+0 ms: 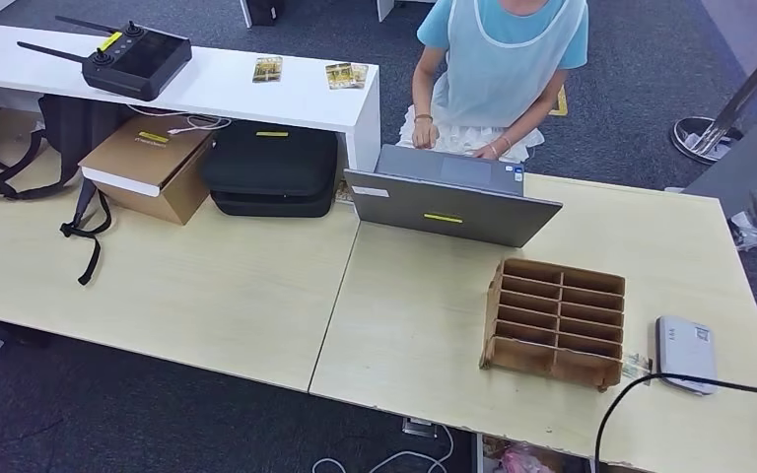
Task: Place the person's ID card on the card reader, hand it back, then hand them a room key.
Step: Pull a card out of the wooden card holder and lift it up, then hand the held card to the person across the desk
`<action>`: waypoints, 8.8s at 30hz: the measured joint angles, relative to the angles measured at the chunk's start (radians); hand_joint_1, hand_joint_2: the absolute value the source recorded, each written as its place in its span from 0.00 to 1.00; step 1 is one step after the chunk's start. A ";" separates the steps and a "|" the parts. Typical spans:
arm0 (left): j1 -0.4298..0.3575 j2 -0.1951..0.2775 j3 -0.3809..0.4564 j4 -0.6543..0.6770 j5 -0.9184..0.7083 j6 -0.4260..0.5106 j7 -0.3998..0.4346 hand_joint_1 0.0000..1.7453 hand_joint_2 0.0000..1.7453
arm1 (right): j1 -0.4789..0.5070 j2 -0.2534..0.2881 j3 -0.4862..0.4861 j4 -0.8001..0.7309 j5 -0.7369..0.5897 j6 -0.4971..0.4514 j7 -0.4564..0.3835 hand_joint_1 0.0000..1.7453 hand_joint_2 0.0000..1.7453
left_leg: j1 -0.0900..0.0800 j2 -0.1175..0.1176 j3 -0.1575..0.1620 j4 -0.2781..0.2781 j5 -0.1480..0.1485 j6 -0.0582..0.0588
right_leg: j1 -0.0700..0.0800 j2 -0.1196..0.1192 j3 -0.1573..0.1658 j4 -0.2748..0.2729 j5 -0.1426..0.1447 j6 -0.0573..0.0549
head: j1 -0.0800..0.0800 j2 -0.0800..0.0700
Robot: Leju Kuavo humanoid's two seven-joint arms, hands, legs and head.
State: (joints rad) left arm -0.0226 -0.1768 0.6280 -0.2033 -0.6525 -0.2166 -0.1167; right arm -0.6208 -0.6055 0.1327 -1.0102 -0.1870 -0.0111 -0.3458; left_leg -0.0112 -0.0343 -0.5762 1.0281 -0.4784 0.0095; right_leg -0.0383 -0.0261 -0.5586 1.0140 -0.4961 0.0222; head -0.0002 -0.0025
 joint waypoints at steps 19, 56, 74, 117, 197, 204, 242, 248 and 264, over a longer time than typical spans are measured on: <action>0.003 -0.011 0.038 0.000 -0.026 0.017 -0.001 0.00 0.00 | 0.908 0.013 -0.583 -0.800 0.644 0.042 0.079 0.00 1.00 | -0.002 0.004 -0.001 -0.001 -0.002 0.002 | -0.002 0.004 -0.004 0.000 -0.003 0.002 | 0.000 0.000; 0.000 -0.012 0.040 0.000 -0.066 0.011 -0.002 0.00 0.00 | 0.879 0.129 -0.163 -0.747 1.007 -0.243 0.282 0.00 1.00 | -0.003 0.006 0.000 -0.002 -0.002 0.003 | -0.004 0.008 -0.002 0.001 -0.001 0.002 | 0.000 0.000; -0.001 -0.012 0.047 0.000 -0.074 0.009 -0.003 0.00 0.00 | 0.741 0.148 -0.016 -0.580 1.098 -0.254 0.319 0.00 1.00 | -0.003 0.006 0.000 -0.002 -0.001 0.003 | -0.004 0.008 -0.002 0.001 -0.001 0.002 | 0.000 0.000; -0.002 -0.012 0.053 0.000 -0.093 0.004 -0.003 0.00 0.00 | 0.606 0.284 0.076 -0.435 1.199 -0.201 0.352 0.00 1.00 | -0.003 0.006 0.000 -0.002 -0.001 0.002 | -0.004 0.008 -0.002 0.001 -0.001 0.002 | 0.000 0.000; -0.004 -0.019 0.086 -0.001 -0.142 0.001 -0.017 0.00 0.00 | 0.064 0.338 0.134 -0.359 1.034 -0.338 0.182 1.00 1.00 | -0.006 0.007 -0.003 -0.002 0.004 0.003 | -0.006 0.010 -0.006 0.005 0.004 0.003 | 0.000 0.000; -0.009 -0.018 0.086 -0.001 -0.168 -0.005 -0.017 0.00 0.00 | -0.275 0.375 0.273 -0.134 1.009 -0.233 0.220 1.00 1.00 | -0.006 0.006 -0.004 -0.002 0.007 0.001 | -0.006 0.009 -0.007 0.007 0.005 0.002 | 0.000 0.000; -0.026 -0.128 0.086 0.036 -0.203 0.728 0.034 0.00 0.00 | -0.710 0.775 0.486 0.588 1.022 -0.203 0.323 0.75 1.00 | 0.007 0.014 -0.009 0.003 0.007 0.000 | 0.006 0.014 -0.010 0.002 0.010 0.000 | -0.002 0.000; -0.029 -0.136 0.086 0.041 -0.205 0.729 0.035 0.00 0.00 | -0.709 0.778 0.489 0.599 1.010 -0.204 0.306 0.00 1.00 | 0.011 0.017 -0.009 0.003 0.006 -0.001 | 0.009 0.016 -0.010 0.002 0.011 -0.002 | -0.002 0.000; -0.030 -0.137 0.086 0.044 -0.219 0.729 0.028 0.00 0.00 | -0.714 0.739 0.383 0.568 0.808 -0.133 0.236 0.00 1.00 | 0.013 0.019 -0.009 0.004 0.007 -0.002 | 0.011 0.018 -0.012 0.002 0.012 -0.005 | -0.002 0.000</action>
State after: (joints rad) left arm -0.0529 -0.3140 0.7145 -0.1595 -0.8713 0.5123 -0.0890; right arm -1.3351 0.1332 0.5161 -0.4420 0.6207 -0.1437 -0.1095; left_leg 0.0015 -0.0158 -0.5851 1.0322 -0.4712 0.0072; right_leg -0.0270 -0.0084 -0.5704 1.0161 -0.4837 0.0175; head -0.0022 -0.0027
